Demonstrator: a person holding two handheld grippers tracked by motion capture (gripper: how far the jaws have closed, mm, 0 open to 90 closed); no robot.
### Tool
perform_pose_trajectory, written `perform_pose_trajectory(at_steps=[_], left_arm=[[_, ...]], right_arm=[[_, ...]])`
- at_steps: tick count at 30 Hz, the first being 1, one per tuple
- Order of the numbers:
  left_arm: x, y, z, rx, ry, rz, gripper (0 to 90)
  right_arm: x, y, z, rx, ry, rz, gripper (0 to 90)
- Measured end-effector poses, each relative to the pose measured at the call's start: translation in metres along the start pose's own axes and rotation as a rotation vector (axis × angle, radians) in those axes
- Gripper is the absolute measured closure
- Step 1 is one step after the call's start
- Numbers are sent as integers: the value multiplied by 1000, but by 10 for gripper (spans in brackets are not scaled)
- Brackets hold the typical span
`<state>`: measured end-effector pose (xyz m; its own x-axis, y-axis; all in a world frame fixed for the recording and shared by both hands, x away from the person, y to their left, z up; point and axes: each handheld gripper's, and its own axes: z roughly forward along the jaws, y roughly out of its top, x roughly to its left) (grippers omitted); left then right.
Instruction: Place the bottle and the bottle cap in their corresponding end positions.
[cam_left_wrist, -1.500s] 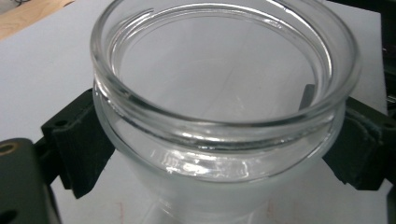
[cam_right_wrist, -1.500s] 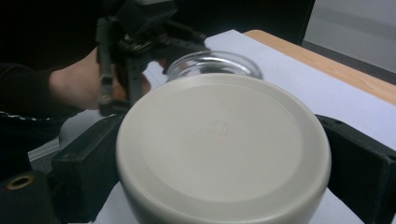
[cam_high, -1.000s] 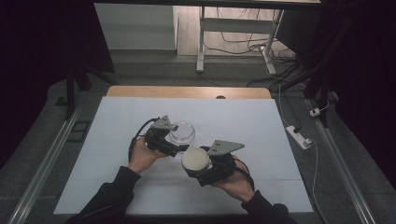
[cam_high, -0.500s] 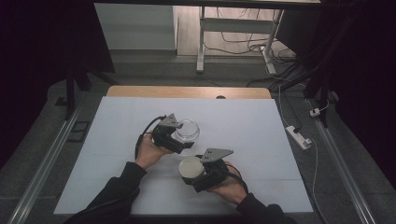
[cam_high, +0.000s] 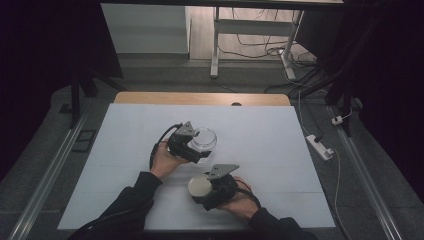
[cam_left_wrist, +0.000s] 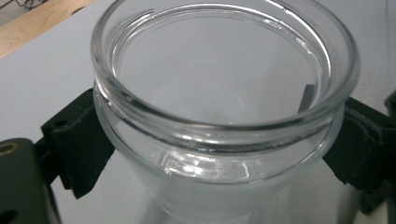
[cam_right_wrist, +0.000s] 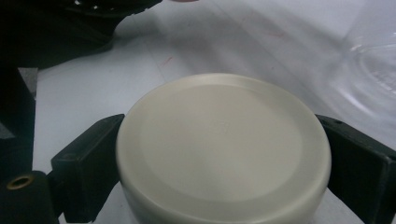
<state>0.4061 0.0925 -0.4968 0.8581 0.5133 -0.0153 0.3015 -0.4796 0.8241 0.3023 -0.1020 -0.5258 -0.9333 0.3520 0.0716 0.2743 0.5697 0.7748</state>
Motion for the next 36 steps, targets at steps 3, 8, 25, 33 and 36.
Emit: perform_pose_trajectory(at_steps=[3, 8, 25, 33, 36], left_arm=[[3, -1, 2, -1, 10, -3, 78], [7, -1, 5, -3, 28, -5, 77], [12, -10, 9, 10, 26, -10, 74], [9, -10, 10, 27, 46, -14, 66], [8, -9, 10, 64, 51, -16, 49]], right_arm=[[1, -1, 1, 13, 9, -5, 74], [3, -4, 3, 48, 16, -18, 73], [7, -11, 10, 133, -12, -117, 70], [9, -10, 9, 138, -11, -106, 56], [9, -8, 7, 127, -13, -111, 46]])
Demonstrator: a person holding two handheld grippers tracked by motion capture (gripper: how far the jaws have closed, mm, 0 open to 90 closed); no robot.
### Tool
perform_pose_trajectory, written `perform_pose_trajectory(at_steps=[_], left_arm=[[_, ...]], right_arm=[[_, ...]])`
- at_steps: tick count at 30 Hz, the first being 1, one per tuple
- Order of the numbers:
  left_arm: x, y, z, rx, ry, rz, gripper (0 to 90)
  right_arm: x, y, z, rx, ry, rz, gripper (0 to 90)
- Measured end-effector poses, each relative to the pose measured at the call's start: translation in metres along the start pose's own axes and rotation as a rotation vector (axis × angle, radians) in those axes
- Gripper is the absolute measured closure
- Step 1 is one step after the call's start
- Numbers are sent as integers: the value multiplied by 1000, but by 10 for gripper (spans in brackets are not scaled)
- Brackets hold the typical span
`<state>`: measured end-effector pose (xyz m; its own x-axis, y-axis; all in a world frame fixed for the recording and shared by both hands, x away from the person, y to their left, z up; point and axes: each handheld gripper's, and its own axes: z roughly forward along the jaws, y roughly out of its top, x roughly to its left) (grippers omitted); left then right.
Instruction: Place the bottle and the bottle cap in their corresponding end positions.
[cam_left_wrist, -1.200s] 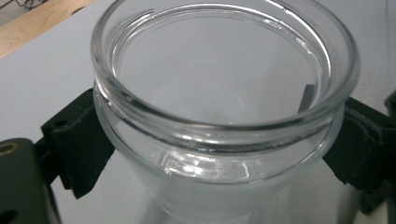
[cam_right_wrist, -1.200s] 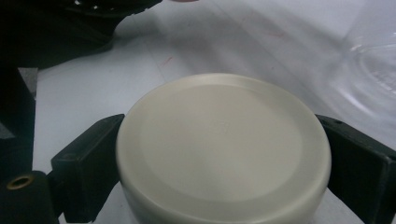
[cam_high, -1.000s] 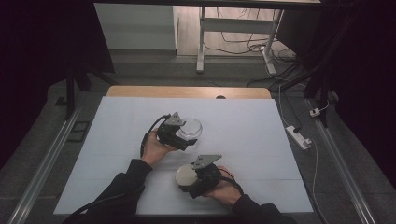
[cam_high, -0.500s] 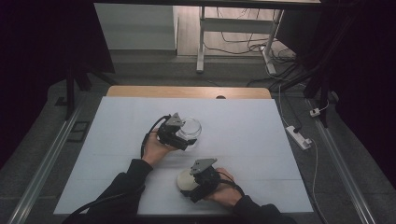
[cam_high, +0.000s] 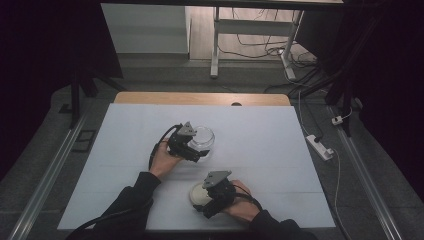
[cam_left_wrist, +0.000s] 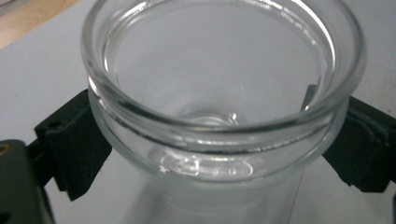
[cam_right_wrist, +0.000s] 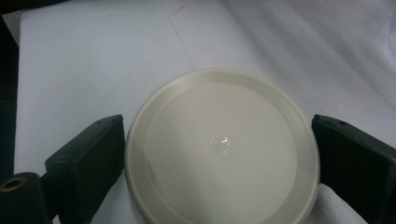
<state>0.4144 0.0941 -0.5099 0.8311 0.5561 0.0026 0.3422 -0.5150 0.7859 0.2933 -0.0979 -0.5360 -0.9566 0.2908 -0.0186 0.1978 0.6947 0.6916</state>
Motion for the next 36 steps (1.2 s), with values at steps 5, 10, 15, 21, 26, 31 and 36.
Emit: perform_pose_trajectory(at_steps=[5, 10, 15, 21, 26, 31, 36], left_arm=[[0, -2, -5, 15, -13, -13, 20], [-2, -4, -11, 25, -25, -20, 3], [-5, -7, -15, 36, -32, -33, 0], [-8, -12, -25, 48, -50, -49, 0], [-14, -16, -37, 40, -59, -48, 0], [-21, -24, -51, 38, -65, -53, 0], [-27, -32, -67, 15, -76, -76, 0]], right_arm=[[1, 4, -5, -22, -10, 1, 32], [0, 5, -13, -47, -17, 19, 23], [-3, 6, -20, -67, -22, 47, 15], [-5, 6, -28, -78, -33, 62, 9], [-7, 5, -36, -99, -53, 79, 7], [-10, 3, -46, -122, -87, 104, 0], [-12, 0, -55, -141, -112, 114, 0]])
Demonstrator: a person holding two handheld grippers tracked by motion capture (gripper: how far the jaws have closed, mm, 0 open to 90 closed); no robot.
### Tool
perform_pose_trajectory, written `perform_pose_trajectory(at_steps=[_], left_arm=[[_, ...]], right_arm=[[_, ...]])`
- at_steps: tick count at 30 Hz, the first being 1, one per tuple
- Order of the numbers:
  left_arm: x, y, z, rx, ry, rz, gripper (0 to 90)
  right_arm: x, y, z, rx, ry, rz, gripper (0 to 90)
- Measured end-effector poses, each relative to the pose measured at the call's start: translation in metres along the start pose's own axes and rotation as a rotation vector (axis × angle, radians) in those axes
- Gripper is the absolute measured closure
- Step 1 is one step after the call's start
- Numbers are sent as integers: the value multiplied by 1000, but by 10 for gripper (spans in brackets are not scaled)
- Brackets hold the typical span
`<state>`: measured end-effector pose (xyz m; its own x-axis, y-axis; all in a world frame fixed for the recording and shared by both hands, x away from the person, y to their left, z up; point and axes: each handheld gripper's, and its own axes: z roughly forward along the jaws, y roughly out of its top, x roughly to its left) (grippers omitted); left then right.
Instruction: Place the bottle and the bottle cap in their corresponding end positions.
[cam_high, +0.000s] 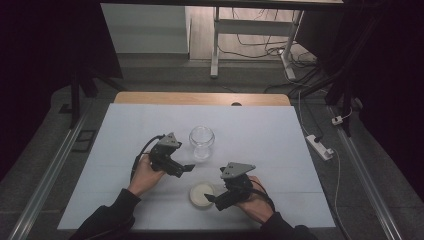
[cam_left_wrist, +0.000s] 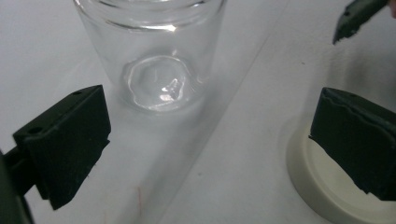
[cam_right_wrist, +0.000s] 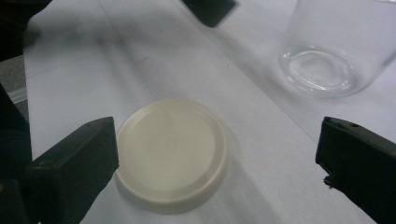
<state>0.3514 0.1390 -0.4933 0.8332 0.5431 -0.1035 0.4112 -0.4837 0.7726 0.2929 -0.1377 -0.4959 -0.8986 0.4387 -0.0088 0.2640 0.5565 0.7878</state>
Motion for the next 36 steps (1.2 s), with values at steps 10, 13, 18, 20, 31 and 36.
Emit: perform_pose_trajectory(at_steps=[10, 13, 18, 20, 31, 36], left_arm=[[-18, -20, -33, -35, 6, -18, 0], [-24, -27, -42, -39, 17, -19, 0], [-31, -42, -57, -41, 30, -41, 0], [-34, -49, -62, -37, 41, -47, 0], [-44, -78, -89, -56, 83, -104, 0], [-47, -90, -98, -48, 106, -125, 0]], right_arm=[[-5, -10, -26, -30, -63, 29, 0], [-8, -15, -34, -37, -82, 53, 0], [-14, -24, -48, -47, -117, 89, 0], [-16, -28, -53, -46, -136, 96, 0], [-25, -53, -78, -35, -216, 170, 0], [-27, -63, -89, -30, -243, 200, 0]])
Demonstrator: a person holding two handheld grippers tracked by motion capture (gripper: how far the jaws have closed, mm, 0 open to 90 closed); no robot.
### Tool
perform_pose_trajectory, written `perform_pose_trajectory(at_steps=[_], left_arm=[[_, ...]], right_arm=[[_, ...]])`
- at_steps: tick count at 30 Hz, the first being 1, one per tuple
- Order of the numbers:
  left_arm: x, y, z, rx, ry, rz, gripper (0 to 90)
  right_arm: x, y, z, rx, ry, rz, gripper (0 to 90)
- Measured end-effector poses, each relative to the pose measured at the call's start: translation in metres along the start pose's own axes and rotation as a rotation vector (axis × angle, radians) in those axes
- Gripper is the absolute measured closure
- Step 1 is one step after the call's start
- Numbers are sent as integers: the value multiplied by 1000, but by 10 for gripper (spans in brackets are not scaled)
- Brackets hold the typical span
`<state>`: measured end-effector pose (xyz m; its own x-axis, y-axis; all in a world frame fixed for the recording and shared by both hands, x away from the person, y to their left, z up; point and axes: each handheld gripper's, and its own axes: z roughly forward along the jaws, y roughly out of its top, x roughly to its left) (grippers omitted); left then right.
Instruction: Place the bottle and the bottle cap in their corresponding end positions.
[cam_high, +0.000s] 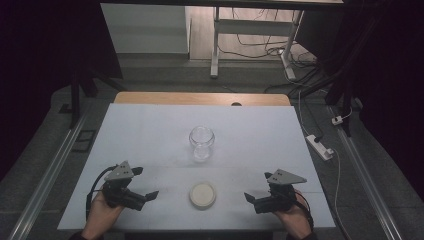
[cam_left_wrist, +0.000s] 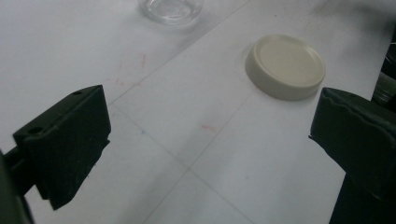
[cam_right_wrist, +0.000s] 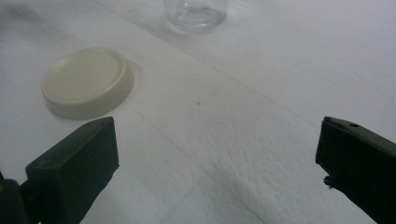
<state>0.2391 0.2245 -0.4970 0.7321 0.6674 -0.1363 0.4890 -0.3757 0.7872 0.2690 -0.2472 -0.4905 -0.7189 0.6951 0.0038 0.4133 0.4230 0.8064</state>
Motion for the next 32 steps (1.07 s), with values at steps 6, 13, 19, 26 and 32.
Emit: perform_pose_trajectory(at_steps=[6, 13, 19, 26, 32], left_arm=[[-1, -15, -12, 4, 25, -30, 0], [-1, -34, -26, 20, 63, -67, 0], [0, -50, -37, 37, 101, -103, 0], [1, -62, -42, 97, 146, -116, 0], [2, -66, -41, 136, 149, -131, 0]], right_arm=[[-8, -10, -14, -3, -36, 37, 0], [-17, -22, -30, -8, -81, 91, 0], [-22, -31, -40, 6, -99, 141, 0], [-22, -40, -46, 53, -101, 173, 0], [-22, -42, -47, 70, -96, 181, 0]])
